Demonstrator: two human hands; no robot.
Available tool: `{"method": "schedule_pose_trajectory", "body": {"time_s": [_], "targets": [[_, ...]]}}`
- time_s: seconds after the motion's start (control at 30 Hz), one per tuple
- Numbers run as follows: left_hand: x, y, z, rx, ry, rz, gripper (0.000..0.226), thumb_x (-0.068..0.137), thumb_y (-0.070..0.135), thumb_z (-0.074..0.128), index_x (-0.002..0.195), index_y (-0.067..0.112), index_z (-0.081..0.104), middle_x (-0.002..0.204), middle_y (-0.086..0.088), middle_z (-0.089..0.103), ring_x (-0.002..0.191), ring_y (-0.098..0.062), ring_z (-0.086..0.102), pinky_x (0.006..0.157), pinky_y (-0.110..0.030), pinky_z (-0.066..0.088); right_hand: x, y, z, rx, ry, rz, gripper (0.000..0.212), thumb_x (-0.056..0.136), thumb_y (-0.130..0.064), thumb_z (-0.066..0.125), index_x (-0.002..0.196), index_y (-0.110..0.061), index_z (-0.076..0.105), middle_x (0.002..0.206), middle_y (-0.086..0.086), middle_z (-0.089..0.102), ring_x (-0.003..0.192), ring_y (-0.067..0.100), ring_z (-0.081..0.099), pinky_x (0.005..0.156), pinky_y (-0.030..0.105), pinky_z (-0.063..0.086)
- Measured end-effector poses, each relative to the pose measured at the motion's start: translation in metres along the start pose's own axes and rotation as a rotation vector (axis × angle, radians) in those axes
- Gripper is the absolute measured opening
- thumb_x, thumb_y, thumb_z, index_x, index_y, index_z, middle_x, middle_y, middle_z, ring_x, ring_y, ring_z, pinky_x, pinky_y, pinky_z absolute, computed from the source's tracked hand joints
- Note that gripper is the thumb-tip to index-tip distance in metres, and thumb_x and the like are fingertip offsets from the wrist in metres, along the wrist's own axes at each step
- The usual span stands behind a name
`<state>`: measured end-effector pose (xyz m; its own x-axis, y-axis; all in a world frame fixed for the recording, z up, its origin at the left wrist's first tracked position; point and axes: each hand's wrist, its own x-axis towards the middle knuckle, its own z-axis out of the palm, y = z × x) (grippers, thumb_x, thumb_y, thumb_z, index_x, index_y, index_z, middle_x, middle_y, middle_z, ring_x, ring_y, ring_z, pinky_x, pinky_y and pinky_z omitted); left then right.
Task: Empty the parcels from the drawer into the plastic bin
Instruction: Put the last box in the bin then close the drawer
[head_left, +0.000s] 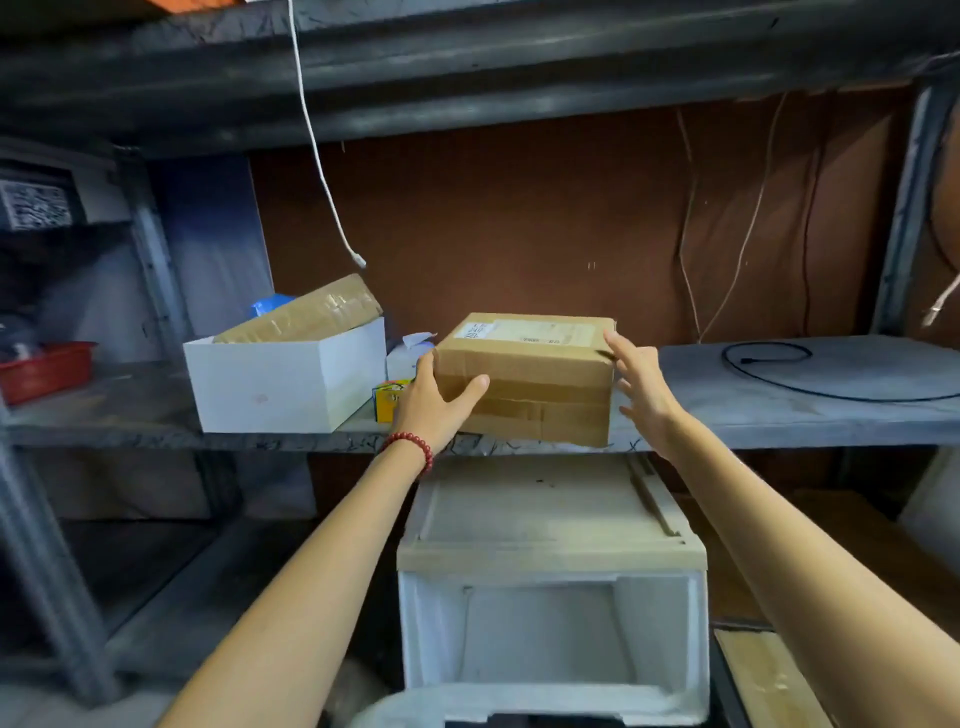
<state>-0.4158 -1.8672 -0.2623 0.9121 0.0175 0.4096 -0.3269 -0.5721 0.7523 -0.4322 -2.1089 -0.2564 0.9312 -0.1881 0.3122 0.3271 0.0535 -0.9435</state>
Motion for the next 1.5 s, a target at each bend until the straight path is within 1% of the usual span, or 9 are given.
{"method": "schedule_pose_trajectory", "body": {"time_s": [0.3,0.47,0.6,0.73,0.8,1.0,1.17,1.3,1.5], "targets": [[-0.127,-0.071,-0.014,-0.053,0.068,-0.029,0.07,0.078,0.058,0.065,0.136,0.027,0.039,0.124,0.003,0.061,0.106,-0.017,0.063,0.095,-0.04,0.05,-0.101,0.056,0.019,-0.068,-0.082,-0.016,0.101,0.07,-0.084,0.051,0.129,-0.002,0.043,0.141,0.014,0.041,0.123,0.023,0.049,0.097,0.036,0.041],[-0.18,-0.107,-0.011,-0.071,0.03,-0.061,0.066,0.082,0.047,0.067,0.139,0.03,0.039,0.123,0.004,0.061,0.087,-0.009,0.068,0.084,-0.033,0.056,-0.14,0.107,0.021,-0.055,-0.069,0.04,0.038,0.09,-0.057,0.047,0.081,-0.022,0.035,0.101,-0.004,0.039,0.091,-0.003,0.045,0.087,0.024,0.029],[-0.203,-0.136,-0.002,-0.098,-0.013,-0.174,0.071,0.081,0.043,0.071,0.141,0.03,0.037,0.114,0.009,0.06,0.087,-0.007,0.065,0.08,-0.027,0.054,-0.166,0.144,0.02,-0.143,-0.08,0.057,0.031,0.1,-0.045,0.039,0.092,-0.016,0.037,0.089,-0.008,0.037,0.067,-0.015,0.044,0.077,0.014,0.038],[-0.212,-0.159,0.009,-0.205,-0.054,-0.262,0.08,0.078,0.036,0.075,0.144,0.028,0.031,0.119,0.001,0.061,0.094,-0.013,0.066,0.08,-0.03,0.056,-0.182,0.181,0.016,-0.089,-0.142,0.162,0.058,0.092,-0.06,0.041,0.112,-0.006,0.043,0.113,0.007,0.052,0.119,0.025,0.047,0.097,0.035,0.039],[-0.216,-0.171,0.012,-0.275,-0.06,-0.315,0.08,0.079,0.028,0.075,0.144,0.026,0.028,0.118,0.001,0.061,0.093,-0.009,0.066,0.076,-0.023,0.055,-0.187,0.195,0.018,-0.065,-0.121,0.225,0.051,0.093,-0.057,0.042,0.113,-0.01,0.044,0.119,0.012,0.054,0.122,0.032,0.045,0.093,0.038,0.04],[-0.228,-0.205,0.029,-0.258,-0.12,-0.344,0.068,0.081,0.026,0.072,0.134,0.032,0.03,0.1,0.02,0.06,0.08,0.004,0.065,0.062,-0.008,0.05,-0.193,0.248,0.018,-0.05,-0.073,0.302,0.035,0.079,-0.065,0.048,0.097,-0.035,0.051,0.083,-0.023,0.06,0.076,-0.006,0.057,0.079,0.029,0.04],[-0.216,-0.214,0.05,-0.293,-0.112,-0.35,0.073,0.076,0.03,0.076,0.134,0.031,0.032,0.102,0.016,0.065,0.086,0.008,0.064,0.069,-0.007,0.049,-0.22,0.289,0.004,0.004,-0.119,0.426,0.067,0.066,-0.081,0.05,0.123,-0.048,0.049,0.132,-0.013,0.055,0.119,0.009,0.055,0.087,0.031,0.045],[-0.211,-0.217,0.066,-0.267,-0.112,-0.333,0.067,0.077,0.031,0.076,0.13,0.03,0.035,0.099,0.02,0.064,0.083,0.018,0.059,0.065,-0.001,0.044,-0.218,0.305,-0.003,-0.063,-0.136,0.444,0.091,0.065,-0.089,0.046,0.142,-0.042,0.038,0.129,-0.01,0.059,0.105,0.007,0.059,0.08,0.029,0.046],[-0.216,-0.229,0.076,-0.241,-0.164,-0.398,0.065,0.075,0.044,0.073,0.128,0.037,0.037,0.101,0.019,0.067,0.098,0.005,0.06,0.075,-0.01,0.041,-0.205,0.315,-0.013,0.03,-0.029,0.49,0.076,0.075,-0.08,0.037,0.137,-0.038,0.05,0.092,-0.007,0.069,0.071,0.004,0.059,0.064,0.025,0.037]]}}
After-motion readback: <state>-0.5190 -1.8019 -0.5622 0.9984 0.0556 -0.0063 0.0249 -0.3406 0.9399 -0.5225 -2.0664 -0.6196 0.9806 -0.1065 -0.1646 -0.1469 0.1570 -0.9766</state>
